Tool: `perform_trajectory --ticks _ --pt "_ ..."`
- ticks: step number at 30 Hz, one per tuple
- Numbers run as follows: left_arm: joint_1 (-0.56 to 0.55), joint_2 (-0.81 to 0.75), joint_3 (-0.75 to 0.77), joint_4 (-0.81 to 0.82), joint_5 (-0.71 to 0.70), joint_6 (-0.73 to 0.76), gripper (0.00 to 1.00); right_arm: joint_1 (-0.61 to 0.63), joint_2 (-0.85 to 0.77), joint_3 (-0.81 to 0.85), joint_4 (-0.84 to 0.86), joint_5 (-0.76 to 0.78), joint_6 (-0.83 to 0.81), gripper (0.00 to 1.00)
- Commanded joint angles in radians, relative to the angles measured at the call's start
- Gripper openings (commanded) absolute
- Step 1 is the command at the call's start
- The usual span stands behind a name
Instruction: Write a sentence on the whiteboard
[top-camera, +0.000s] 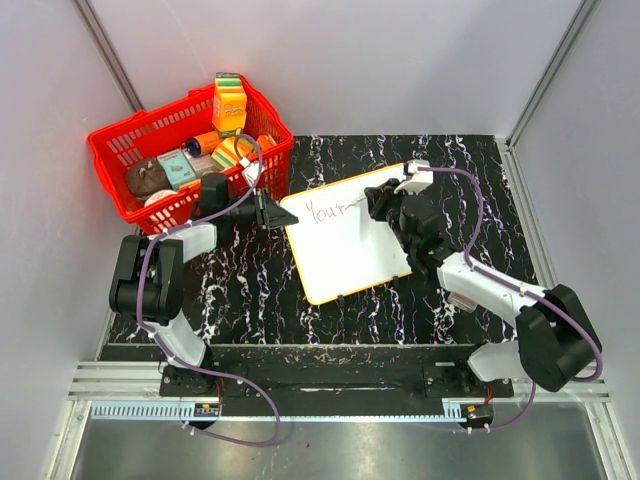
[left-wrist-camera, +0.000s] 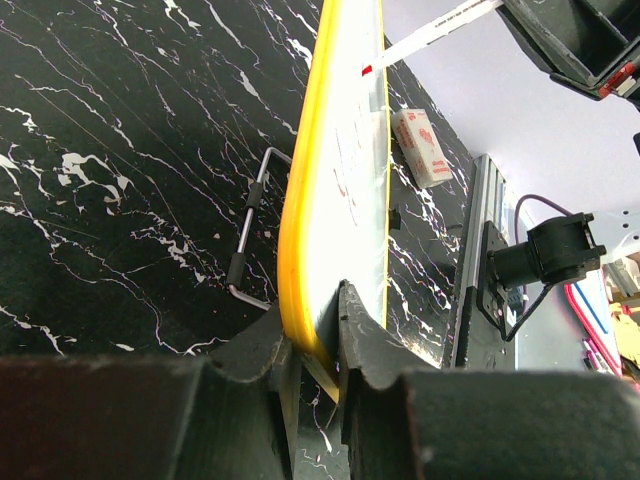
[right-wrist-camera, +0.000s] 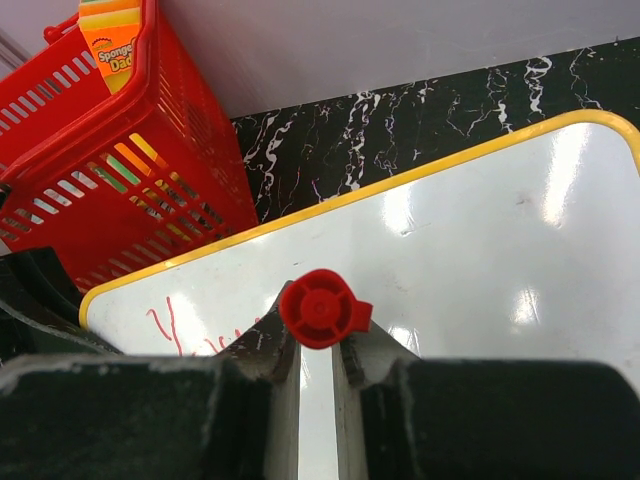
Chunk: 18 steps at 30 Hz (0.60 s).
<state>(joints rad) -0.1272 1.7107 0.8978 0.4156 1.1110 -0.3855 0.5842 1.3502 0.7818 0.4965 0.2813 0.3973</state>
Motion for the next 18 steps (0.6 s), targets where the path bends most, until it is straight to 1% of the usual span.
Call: perform_trajectory --ticks 1,6,18 --pt "-0.057 0.041 -0.020 -0.058 -0.051 0.209 0.00 -0.014 0.020 0.053 0.002 0.010 0.003 0.00" --pt "-0.057 0.041 -0.020 -0.058 -0.051 0.211 0.00 -0.014 0.030 0.065 0.007 -0.025 0.008 0.00" --pt "-0.057 0.043 -0.019 -0.060 -0.051 0.212 0.00 -0.014 0.010 0.022 -0.024 -0.077 0.015 0.00"
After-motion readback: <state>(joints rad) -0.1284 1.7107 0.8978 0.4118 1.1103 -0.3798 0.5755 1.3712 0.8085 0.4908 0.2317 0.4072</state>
